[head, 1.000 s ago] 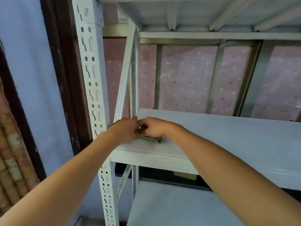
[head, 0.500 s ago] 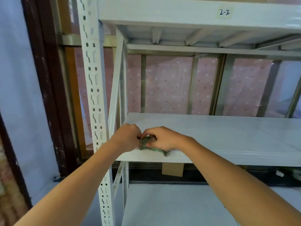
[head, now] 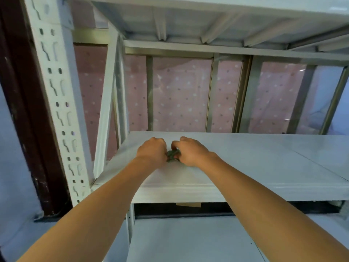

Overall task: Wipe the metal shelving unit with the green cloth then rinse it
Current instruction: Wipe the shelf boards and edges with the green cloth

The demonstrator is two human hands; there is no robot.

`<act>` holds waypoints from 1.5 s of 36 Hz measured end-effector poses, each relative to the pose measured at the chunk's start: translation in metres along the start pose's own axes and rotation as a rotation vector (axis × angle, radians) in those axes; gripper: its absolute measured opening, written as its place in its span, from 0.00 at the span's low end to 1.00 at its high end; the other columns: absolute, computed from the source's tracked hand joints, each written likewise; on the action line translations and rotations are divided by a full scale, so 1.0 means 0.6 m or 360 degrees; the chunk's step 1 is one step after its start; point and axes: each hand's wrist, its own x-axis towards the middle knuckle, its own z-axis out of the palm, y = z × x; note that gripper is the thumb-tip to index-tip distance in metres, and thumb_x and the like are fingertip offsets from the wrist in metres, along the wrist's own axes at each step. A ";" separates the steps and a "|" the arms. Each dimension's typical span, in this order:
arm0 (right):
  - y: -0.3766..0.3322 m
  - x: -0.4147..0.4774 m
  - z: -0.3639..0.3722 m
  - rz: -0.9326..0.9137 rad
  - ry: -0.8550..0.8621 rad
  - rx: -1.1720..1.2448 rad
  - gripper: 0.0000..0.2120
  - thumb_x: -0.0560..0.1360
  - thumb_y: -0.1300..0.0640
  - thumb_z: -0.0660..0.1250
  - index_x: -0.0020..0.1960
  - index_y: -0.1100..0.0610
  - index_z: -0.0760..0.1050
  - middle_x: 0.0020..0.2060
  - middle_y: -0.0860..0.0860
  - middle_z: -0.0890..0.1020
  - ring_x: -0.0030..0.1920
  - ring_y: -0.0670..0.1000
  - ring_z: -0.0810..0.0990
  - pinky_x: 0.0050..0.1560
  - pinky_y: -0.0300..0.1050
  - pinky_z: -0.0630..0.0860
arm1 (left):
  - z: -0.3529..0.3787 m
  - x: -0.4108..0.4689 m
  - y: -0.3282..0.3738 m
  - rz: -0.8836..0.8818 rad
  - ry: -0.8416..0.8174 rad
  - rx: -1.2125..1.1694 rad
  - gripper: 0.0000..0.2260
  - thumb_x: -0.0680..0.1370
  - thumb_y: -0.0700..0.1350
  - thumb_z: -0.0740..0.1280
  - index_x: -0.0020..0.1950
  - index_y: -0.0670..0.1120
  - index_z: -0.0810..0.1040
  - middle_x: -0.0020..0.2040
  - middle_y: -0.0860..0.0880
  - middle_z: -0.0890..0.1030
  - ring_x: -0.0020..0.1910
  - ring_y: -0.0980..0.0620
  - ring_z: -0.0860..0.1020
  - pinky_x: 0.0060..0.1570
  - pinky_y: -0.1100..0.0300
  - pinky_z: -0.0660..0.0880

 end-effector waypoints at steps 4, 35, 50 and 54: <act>0.031 0.068 0.026 -0.0025 0.0041 0.0006 0.10 0.78 0.55 0.65 0.59 0.52 0.75 0.54 0.56 0.73 0.51 0.61 0.75 0.50 0.53 0.76 | 0.016 0.070 -0.003 -0.0083 0.0004 -0.0036 0.07 0.76 0.46 0.67 0.49 0.45 0.82 0.46 0.45 0.80 0.44 0.44 0.78 0.43 0.54 0.76; 0.283 0.266 0.077 0.0036 0.0117 0.0119 0.09 0.76 0.60 0.67 0.56 0.55 0.78 0.61 0.58 0.76 0.55 0.62 0.78 0.49 0.48 0.74 | 0.114 0.339 0.143 -0.0264 0.0027 -0.0063 0.07 0.77 0.45 0.68 0.42 0.43 0.79 0.36 0.46 0.75 0.38 0.45 0.76 0.39 0.55 0.73; 0.216 0.051 0.007 0.0158 0.0050 0.0139 0.14 0.73 0.57 0.65 0.58 0.54 0.78 0.54 0.57 0.78 0.52 0.60 0.78 0.48 0.47 0.75 | 0.087 0.160 0.163 -0.0165 0.0025 -0.0228 0.10 0.75 0.49 0.69 0.48 0.45 0.86 0.44 0.45 0.83 0.38 0.46 0.75 0.40 0.59 0.73; 0.182 -0.025 -0.017 0.0184 0.0042 0.0163 0.14 0.72 0.59 0.65 0.57 0.53 0.79 0.54 0.56 0.79 0.52 0.60 0.78 0.50 0.47 0.77 | 0.064 0.084 0.169 -0.0151 -0.0012 -0.0252 0.10 0.75 0.49 0.69 0.46 0.44 0.85 0.44 0.45 0.82 0.41 0.46 0.75 0.41 0.57 0.74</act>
